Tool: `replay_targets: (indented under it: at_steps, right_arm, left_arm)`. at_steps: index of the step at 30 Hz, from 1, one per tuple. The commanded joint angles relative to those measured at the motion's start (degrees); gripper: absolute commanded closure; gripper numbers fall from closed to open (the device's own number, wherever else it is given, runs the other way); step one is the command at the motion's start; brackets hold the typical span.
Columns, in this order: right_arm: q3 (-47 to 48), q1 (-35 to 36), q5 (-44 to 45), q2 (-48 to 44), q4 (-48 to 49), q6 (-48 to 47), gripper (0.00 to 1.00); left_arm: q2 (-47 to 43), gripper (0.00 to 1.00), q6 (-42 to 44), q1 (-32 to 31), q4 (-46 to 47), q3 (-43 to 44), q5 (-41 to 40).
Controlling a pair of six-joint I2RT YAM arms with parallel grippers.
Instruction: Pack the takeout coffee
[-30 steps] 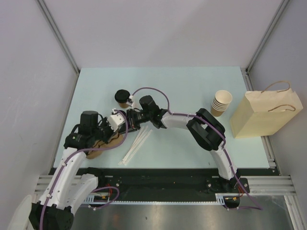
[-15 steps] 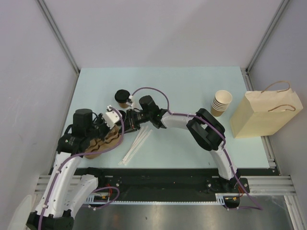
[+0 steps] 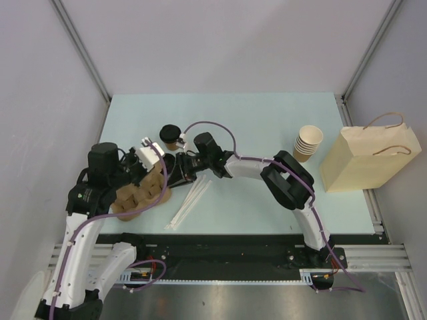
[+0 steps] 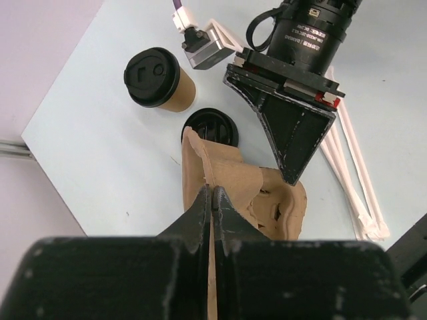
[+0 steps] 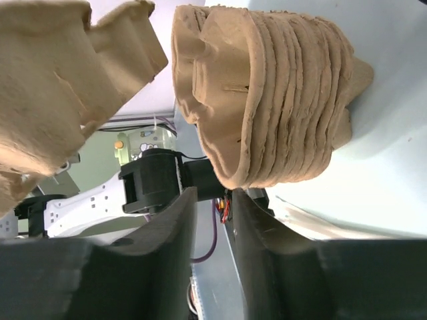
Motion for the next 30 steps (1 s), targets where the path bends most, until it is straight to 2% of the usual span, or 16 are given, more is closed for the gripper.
replay_targets:
  at_steps: [1, 2, 5, 11, 14, 17, 22, 30]
  right_arm:
    - [2.0, -1.2, -1.8, -5.8, -1.1, -3.2, 0.57]
    - [1.9, -1.4, -2.1, -6.9, -1.4, -3.5, 0.48]
    - [1.7, -2.1, -2.6, -9.0, -2.6, -5.2, 0.35]
    - [-0.2, -5.6, -3.6, -12.6, -7.2, -10.5, 0.23]
    - [-2.3, -7.5, -2.9, -14.7, -8.8, -13.4, 0.17]
    - [-2.4, -8.7, -2.8, -15.3, -9.3, -12.8, 0.15]
    - [-2.3, -7.0, -4.2, -14.0, -4.8, -9.9, 0.15]
    - [-2.3, -2.6, -8.7, -10.0, 6.3, -0.1, 0.16]
  left_arm:
    - [0.9, 1.0, 1.1, -0.4, -1.7, 3.4, 3.1]
    - [1.1, 1.0, 1.1, -0.4, -1.9, 4.3, 3.9]
    - [1.3, 1.0, 1.7, -0.4, -3.0, 5.8, 5.6]
    - [0.7, 1.0, 5.4, -0.4, -6.6, 6.1, 7.6]
    - [-1.2, 1.0, 10.0, -0.4, -8.6, 4.8, 8.9]
    - [-2.2, 1.0, 13.2, -0.8, -10.5, 3.8, 10.5]
    - [-4.5, 1.0, 16.4, -3.3, -12.2, 2.9, 12.3]
    - [-6.8, 1.0, 19.5, -8.1, -15.3, 1.3, 12.7]
